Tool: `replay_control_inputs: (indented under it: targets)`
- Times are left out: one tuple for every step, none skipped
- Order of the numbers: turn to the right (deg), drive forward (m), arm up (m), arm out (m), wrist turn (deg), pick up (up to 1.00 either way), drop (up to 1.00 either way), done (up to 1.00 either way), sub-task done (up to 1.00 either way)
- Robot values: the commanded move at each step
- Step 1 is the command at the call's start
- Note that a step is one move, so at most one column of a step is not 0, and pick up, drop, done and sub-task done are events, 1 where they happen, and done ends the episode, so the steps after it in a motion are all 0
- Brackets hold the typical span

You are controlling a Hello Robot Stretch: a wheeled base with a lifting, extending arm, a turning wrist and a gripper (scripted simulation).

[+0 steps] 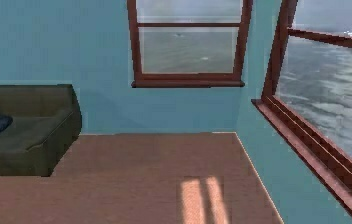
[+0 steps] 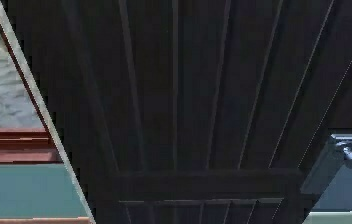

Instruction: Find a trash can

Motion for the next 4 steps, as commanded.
replay_control_inputs:
  targets:
    - [0.0,0.30,0.00,0.00,0.0,0.00,0.00,0.00,0.00]
    - [-12.0,0.00,0.00,0.00,0.0,0.00,0.00,0.00,0.00]
    - [0.0,0.75,0.00,0.00,0.0,0.00,0.00,0.00,0.00]
    - [-45.0,0.00,0.00,0.00,0.0,0.00,0.00,0.00,0.00]
